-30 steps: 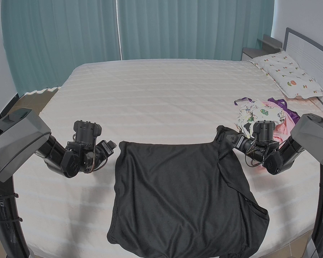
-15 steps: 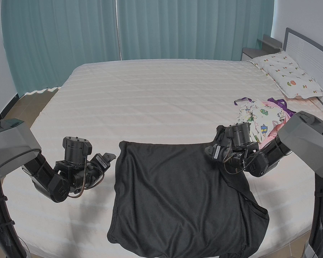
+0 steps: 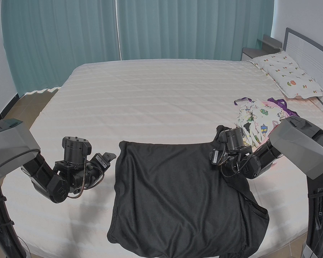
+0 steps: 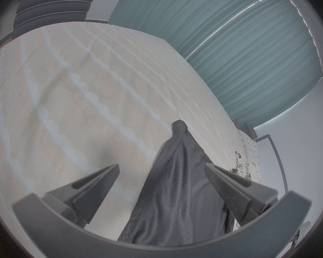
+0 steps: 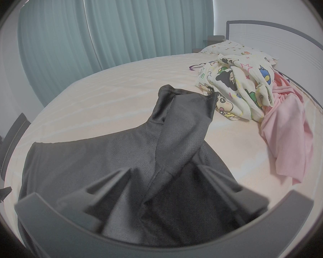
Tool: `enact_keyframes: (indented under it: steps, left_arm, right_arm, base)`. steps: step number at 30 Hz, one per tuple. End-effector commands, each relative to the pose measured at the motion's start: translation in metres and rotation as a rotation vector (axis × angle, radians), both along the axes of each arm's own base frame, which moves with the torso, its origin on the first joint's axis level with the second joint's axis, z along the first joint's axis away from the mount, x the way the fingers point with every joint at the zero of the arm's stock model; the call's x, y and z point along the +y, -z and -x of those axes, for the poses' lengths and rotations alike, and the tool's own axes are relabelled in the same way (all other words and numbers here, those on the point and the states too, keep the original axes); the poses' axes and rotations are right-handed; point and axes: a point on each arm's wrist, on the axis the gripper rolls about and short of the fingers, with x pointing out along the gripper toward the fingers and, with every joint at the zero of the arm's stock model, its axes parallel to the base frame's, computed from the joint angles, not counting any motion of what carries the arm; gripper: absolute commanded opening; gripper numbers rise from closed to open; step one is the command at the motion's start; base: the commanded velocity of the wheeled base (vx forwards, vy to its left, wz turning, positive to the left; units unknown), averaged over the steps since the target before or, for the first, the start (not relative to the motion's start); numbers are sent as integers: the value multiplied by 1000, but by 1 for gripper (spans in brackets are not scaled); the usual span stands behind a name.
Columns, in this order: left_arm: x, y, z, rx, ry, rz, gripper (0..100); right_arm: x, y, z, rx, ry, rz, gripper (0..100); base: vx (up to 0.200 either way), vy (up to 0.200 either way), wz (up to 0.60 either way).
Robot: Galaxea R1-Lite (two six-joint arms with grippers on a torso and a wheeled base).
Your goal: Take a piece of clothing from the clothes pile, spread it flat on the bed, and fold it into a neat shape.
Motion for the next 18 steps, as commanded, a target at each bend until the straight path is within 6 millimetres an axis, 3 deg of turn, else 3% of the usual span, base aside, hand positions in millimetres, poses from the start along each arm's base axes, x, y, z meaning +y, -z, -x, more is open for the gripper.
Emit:
enact_keyframes:
  steps: [1, 10, 13, 15, 16, 18]
  left_arm:
    - [0, 1, -1, 2, 1, -2, 100]
    - [-2, 15, -2, 42, 4, -14, 100]
    - [-2, 19, -2, 52, 4, -18, 100]
    - [-2, 19, -2, 54, 4, -18, 100]
    - [-2, 20, -2, 57, 2, -16, 100]
    - [-2, 20, -2, 57, 2, -16, 100]
  right_arm:
    - [-2, -6, 2, -10, 4, -5, 0]
    - [-37, -31, 3, -39, 68, -58, 0]
    - [-74, -44, 1, -30, 44, -168, 0]
    - [-82, -44, 1, -25, 47, -178, 0]
    - [-100, -43, 2, -12, 63, -196, 0]
    - [-116, -39, 4, 7, 84, -202, 0]
  base:
    - [0, 0, 0]
    - [0, 0, 0]
    - [0, 0, 0]
    - [0, 0, 0]
    - [0, 0, 0]
    - [0, 0, 0]
